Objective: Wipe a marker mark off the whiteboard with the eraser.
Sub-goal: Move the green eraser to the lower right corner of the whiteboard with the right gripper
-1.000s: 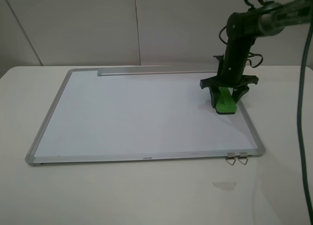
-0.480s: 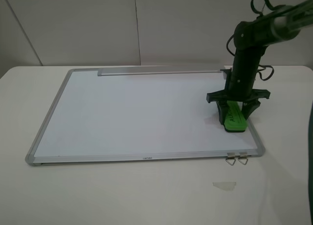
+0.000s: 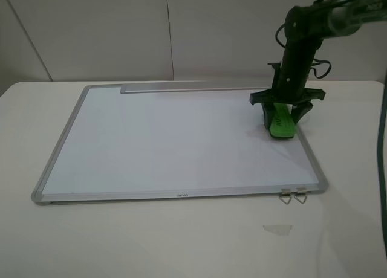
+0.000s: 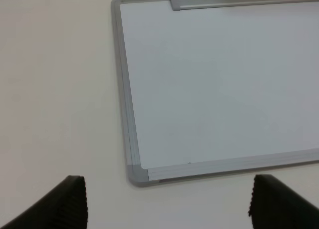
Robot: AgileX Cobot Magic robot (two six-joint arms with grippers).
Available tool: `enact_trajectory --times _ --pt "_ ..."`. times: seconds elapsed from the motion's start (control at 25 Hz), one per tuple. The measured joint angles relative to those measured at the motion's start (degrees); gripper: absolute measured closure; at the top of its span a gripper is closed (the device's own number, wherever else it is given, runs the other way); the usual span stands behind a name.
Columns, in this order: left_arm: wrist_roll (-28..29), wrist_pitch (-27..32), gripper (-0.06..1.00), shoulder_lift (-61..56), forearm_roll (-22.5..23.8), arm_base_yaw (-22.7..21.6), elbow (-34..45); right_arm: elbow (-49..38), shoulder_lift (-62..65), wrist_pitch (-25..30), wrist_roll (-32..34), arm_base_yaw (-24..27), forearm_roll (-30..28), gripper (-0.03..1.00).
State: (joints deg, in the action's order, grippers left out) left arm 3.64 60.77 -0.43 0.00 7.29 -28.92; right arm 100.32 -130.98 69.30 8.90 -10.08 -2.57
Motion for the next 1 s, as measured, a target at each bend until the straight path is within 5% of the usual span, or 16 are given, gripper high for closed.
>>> enact_trajectory --times 0.52,0.8,1.0 --pt "0.0 0.0 0.26 0.0 0.0 0.0 0.0 4.45 -0.26 0.19 0.03 0.0 1.54 0.37" --pt "0.0 0.0 0.26 0.0 0.0 0.0 0.0 -9.53 9.84 0.38 -1.18 0.0 0.27 0.37" --pt "0.0 0.0 0.26 0.0 0.0 0.0 0.0 -22.16 21.46 -5.44 -0.22 0.0 -0.15 0.37"
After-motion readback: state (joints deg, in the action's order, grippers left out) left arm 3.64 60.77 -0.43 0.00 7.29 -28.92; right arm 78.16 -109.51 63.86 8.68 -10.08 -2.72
